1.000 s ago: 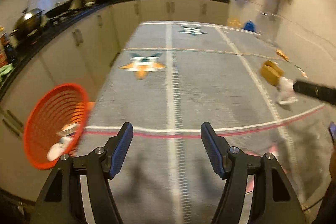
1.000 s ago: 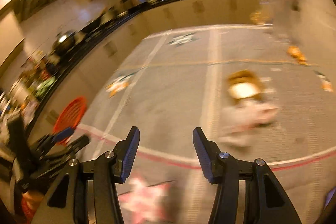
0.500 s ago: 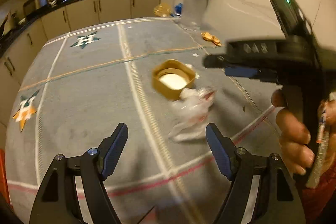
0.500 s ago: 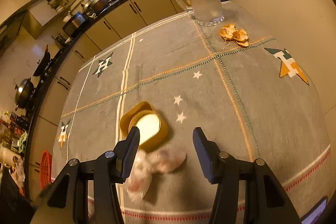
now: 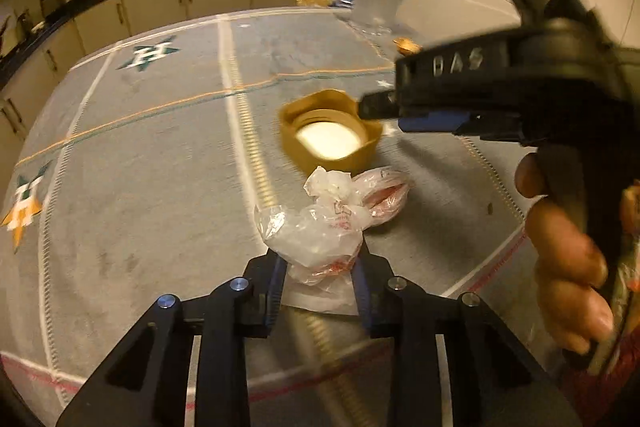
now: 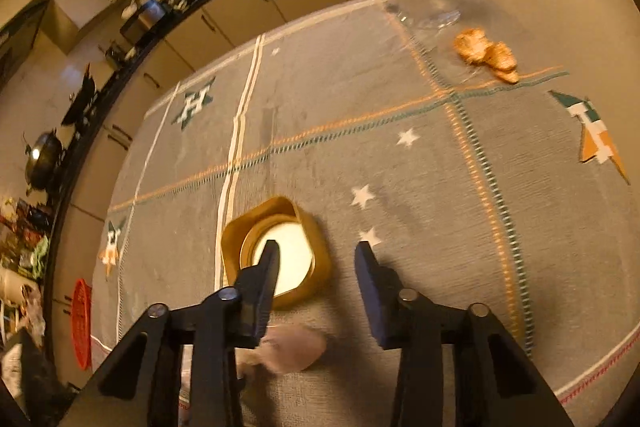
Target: Collect trash
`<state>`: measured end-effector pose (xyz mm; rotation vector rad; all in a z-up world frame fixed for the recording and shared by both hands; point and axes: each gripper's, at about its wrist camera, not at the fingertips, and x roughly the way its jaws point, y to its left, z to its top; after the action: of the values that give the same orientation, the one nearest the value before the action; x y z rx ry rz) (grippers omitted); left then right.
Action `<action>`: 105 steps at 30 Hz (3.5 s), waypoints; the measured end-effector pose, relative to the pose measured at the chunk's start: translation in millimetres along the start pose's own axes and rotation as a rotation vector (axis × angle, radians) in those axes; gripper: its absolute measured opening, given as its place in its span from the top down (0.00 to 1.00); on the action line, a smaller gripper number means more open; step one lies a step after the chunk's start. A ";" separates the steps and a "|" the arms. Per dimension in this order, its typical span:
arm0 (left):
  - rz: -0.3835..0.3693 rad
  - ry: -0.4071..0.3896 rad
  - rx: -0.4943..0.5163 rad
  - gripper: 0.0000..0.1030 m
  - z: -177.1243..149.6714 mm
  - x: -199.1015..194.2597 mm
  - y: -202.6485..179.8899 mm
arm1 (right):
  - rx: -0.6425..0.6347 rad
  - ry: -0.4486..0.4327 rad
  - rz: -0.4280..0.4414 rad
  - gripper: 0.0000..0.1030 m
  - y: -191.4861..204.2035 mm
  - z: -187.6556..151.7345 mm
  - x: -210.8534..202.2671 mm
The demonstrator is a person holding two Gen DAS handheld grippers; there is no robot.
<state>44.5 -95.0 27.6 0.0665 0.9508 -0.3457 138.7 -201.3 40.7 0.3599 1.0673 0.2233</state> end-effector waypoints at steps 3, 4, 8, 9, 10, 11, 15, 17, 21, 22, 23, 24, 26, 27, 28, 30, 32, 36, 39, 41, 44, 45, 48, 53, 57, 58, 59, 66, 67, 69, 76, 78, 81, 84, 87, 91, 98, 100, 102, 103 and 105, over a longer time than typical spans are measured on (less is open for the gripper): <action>0.022 -0.020 -0.021 0.72 -6.3 -14.7 13.2 | -0.019 0.012 -0.030 0.68 3.9 -2.9 9.4; 0.030 -0.033 -0.028 0.72 -9.5 -20.9 17.3 | -0.022 0.019 -0.038 0.75 4.3 -3.3 12.7; 0.068 -0.079 -0.052 0.72 -20.0 -45.4 35.1 | -0.032 0.026 -0.070 0.89 9.0 -7.3 18.7; 0.078 -0.091 -0.057 0.72 -22.6 -52.1 39.8 | -0.033 0.029 -0.070 0.89 10.7 -8.8 18.3; 0.086 -0.099 -0.060 0.72 -23.7 -55.6 41.6 | -0.038 0.033 -0.060 0.89 13.5 -11.3 17.3; 0.097 -0.113 -0.069 0.72 -26.2 -62.1 47.1 | -0.041 0.030 -0.055 0.89 16.5 -13.8 15.4; 0.118 -0.151 -0.114 0.72 -32.0 -81.2 71.0 | -0.082 0.019 -0.025 0.89 39.4 -27.5 6.7; 0.135 -0.160 -0.128 0.72 -35.0 -86.0 80.8 | -0.111 0.018 -0.002 0.89 56.6 -36.0 2.1; 0.181 -0.182 -0.166 0.72 -50.1 -105.3 105.2 | -0.183 0.015 0.035 0.89 95.4 -50.8 -3.6; 0.191 -0.187 -0.180 0.72 -54.4 -111.4 111.2 | -0.202 0.016 0.045 0.89 106.1 -54.4 -4.2; 0.198 -0.192 -0.192 0.72 -57.8 -115.8 117.8 | -0.223 0.018 0.055 0.89 118.2 -58.2 -3.9; 0.208 -0.197 -0.206 0.72 -62.3 -121.3 126.3 | -0.245 0.021 0.065 0.89 130.4 -61.9 -3.1; 0.236 -0.209 -0.236 0.72 -70.6 -132.4 140.6 | -0.280 0.029 0.084 0.89 152.9 -68.8 -0.6; 0.249 -0.214 -0.255 0.72 -75.8 -138.9 150.2 | -0.300 0.034 0.095 0.89 166.2 -72.9 1.6; 0.257 -0.217 -0.268 0.72 -78.7 -142.2 156.9 | -0.317 0.039 0.103 0.89 176.5 -76.3 3.8; 0.289 -0.227 -0.313 0.72 -88.7 -154.1 178.8 | -0.353 0.053 0.119 0.89 201.5 -84.2 10.6; 0.312 -0.237 -0.345 0.72 -99.0 -164.8 197.1 | -0.382 0.069 0.134 0.89 221.9 -90.7 17.6; 0.371 -0.254 -0.418 0.72 -121.1 -185.5 238.8 | -0.444 0.092 0.158 0.89 268.8 -105.9 29.2; 0.407 -0.257 -0.464 0.71 -136.1 -196.6 266.2 | -0.502 0.102 0.170 0.89 305.4 -119.1 36.0; 0.432 -0.255 -0.492 0.71 -145.2 -200.8 282.0 | -0.527 0.111 0.183 0.89 325.8 -126.1 40.5; 0.454 -0.248 -0.539 0.72 -160.5 -204.7 306.4 | -0.573 0.119 0.205 0.89 357.3 -137.6 47.2; 0.462 -0.242 -0.556 0.71 -165.8 -205.2 315.0 | -0.588 0.123 0.210 0.88 367.3 -141.2 49.5; 0.473 -0.231 -0.598 0.71 -177.4 -203.6 334.1 | -0.617 0.136 0.225 0.88 393.0 -150.3 59.1; 0.474 -0.212 -0.653 0.71 -188.5 -195.2 358.6 | -0.638 0.144 0.230 0.86 421.3 -159.5 76.4; 0.478 -0.209 -0.661 0.64 -191.3 -190.3 365.5 | -0.653 0.119 0.241 0.84 431.1 -162.6 81.6; 0.477 -0.209 -0.661 0.62 -191.4 -189.7 366.2 | -0.659 0.114 0.238 0.84 431.7 -163.2 81.2; 0.479 -0.213 -0.655 0.62 -190.9 -189.7 365.1 | -0.663 0.112 0.241 0.84 431.8 -163.7 80.2; 0.506 -0.227 -0.629 0.41 -184.5 -192.1 353.2 | -0.654 0.085 0.256 0.83 415.2 -159.0 63.7; 0.515 -0.227 -0.624 0.37 -183.1 -192.5 350.6 | -0.651 0.082 0.256 0.83 411.0 -158.6 60.5; 0.542 -0.233 -0.612 0.35 -180.3 -195.0 343.1 | -0.646 0.075 0.257 0.80 402.8 -158.9 53.9; 0.641 -0.306 -0.585 0.16 -177.9 -214.7 303.1 | -0.682 -0.042 0.195 0.57 365.1 -172.3 16.4; 0.676 -0.309 -0.567 0.15 -177.0 -217.0 288.1 | -0.707 -0.080 0.169 0.53 351.5 -178.6 3.5; 0.705 -0.331 -0.545 0.09 -177.4 -221.5 263.0 | -0.733 -0.148 0.136 0.39 331.1 -187.0 -16.2; 0.737 -0.344 -0.506 0.05 -175.2 -223.2 236.7 | -0.740 -0.220 0.096 0.31 307.1 -194.2 -35.3; 0.761 -0.324 -0.469 0.03 -174.1 -221.0 213.0 | -0.741 -0.250 0.080 0.27 285.3 -202.6 -48.0; 0.839 -0.308 -0.423 0.03 -177.9 -218.5 186.2 | -0.752 -0.303 0.041 0.22 258.1 -221.0 -61.1; 0.944 -0.314 -0.425 0.03 -192.3 -217.3 164.9 | -0.734 -0.352 -0.004 0.18 236.9 -238.0 -69.0; 0.946 -0.317 -0.428 0.03 -195.6 -216.0 162.6 | -0.728 -0.352 -0.005 0.18 233.5 -239.1 -70.0; 0.945 -0.319 -0.439 0.03 -198.7 -214.5 161.9 | -0.721 -0.357 -0.008 0.17 231.0 -239.4 -71.7; 0.943 -0.317 -0.440 0.03 -199.5 -213.7 161.9 | -0.717 -0.358 -0.010 0.15 229.4 -239.0 -71.9; 0.930 -0.305 -0.444 0.03 -199.9 -210.7 164.3 | -0.713 -0.365 -0.021 0.15 227.2 -239.2 -71.8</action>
<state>-172.0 156.1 65.3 0.0418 0.5900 0.6969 -107.5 25.5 84.7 -0.2489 0.5768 0.4797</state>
